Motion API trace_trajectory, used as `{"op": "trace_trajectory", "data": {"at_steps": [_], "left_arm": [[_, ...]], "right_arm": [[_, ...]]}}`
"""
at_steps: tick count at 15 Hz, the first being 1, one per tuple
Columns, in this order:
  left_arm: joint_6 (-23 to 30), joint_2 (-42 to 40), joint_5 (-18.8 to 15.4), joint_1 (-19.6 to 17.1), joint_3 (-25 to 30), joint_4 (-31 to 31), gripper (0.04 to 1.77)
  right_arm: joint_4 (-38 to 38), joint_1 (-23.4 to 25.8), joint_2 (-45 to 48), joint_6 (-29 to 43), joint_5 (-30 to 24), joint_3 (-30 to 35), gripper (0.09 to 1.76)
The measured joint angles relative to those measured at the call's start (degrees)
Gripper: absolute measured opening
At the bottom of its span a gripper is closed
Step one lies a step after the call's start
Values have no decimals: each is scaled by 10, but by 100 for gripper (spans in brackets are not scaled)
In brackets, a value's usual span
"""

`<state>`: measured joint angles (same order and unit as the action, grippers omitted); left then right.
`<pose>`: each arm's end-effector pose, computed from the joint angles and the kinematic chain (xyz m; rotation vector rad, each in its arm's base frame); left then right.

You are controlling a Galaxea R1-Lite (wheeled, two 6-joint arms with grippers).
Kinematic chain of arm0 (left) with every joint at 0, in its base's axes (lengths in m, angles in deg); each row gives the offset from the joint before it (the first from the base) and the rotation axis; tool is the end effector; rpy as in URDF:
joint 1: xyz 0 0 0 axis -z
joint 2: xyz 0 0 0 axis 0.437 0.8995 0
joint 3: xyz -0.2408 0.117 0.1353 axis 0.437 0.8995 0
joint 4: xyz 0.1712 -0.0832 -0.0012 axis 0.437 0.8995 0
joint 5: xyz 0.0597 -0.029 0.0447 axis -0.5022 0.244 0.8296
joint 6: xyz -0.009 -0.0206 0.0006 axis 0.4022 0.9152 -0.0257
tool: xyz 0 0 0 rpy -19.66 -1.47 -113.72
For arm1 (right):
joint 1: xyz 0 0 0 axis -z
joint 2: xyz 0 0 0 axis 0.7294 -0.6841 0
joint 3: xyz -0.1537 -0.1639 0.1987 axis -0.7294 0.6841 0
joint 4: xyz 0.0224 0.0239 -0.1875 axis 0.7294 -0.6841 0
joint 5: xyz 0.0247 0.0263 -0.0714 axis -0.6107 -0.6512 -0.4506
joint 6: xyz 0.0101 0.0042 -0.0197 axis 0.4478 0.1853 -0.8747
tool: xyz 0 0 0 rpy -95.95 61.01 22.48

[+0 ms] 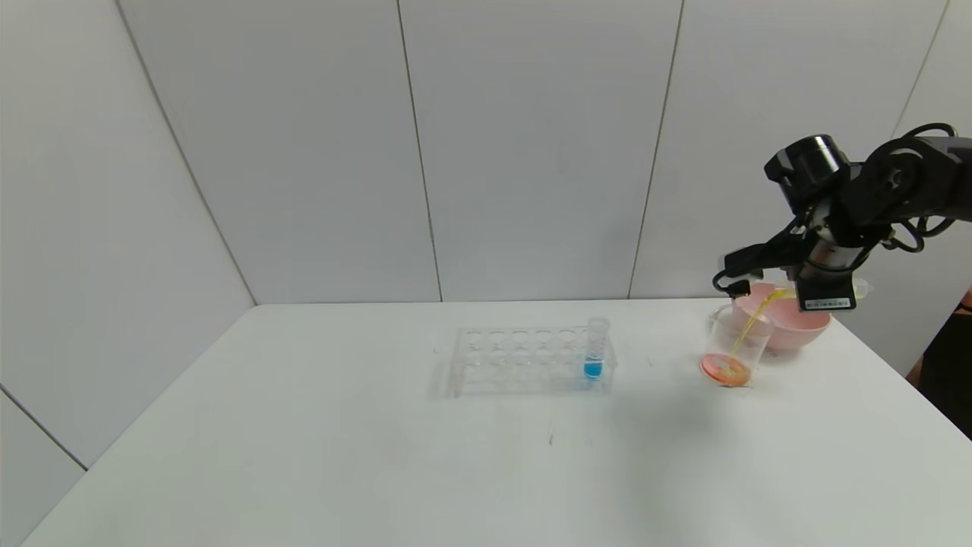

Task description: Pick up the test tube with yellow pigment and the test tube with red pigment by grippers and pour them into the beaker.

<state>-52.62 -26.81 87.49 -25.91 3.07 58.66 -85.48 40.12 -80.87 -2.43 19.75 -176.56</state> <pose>-0.0228 0.0001 0.0738 -0.0166 0.0171 0.0024 0.4022 0.0356 0.2253 -1.5258 1.0428 0.2620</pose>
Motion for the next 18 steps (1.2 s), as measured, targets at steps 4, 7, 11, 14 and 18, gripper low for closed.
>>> {"op": "trace_trajectory", "data": {"at_steps": [4,7,11,14,18], "left_arm": [[0,0,0,0,0,0,172],[0,0,0,0,0,0,172],[0,0,0,0,0,0,172],[0,0,0,0,0,0,172],[0,0,0,0,0,0,172]], "right_arm": [[-3,-8,-4,-7,26,0,49],[-4,-18,-7,-21,65,0,49],[11,-26,-9,-59,106,0,49],[10,-30,-9,-62,107,0,49],[8,-32,-9,-63,115,0,49]]}}
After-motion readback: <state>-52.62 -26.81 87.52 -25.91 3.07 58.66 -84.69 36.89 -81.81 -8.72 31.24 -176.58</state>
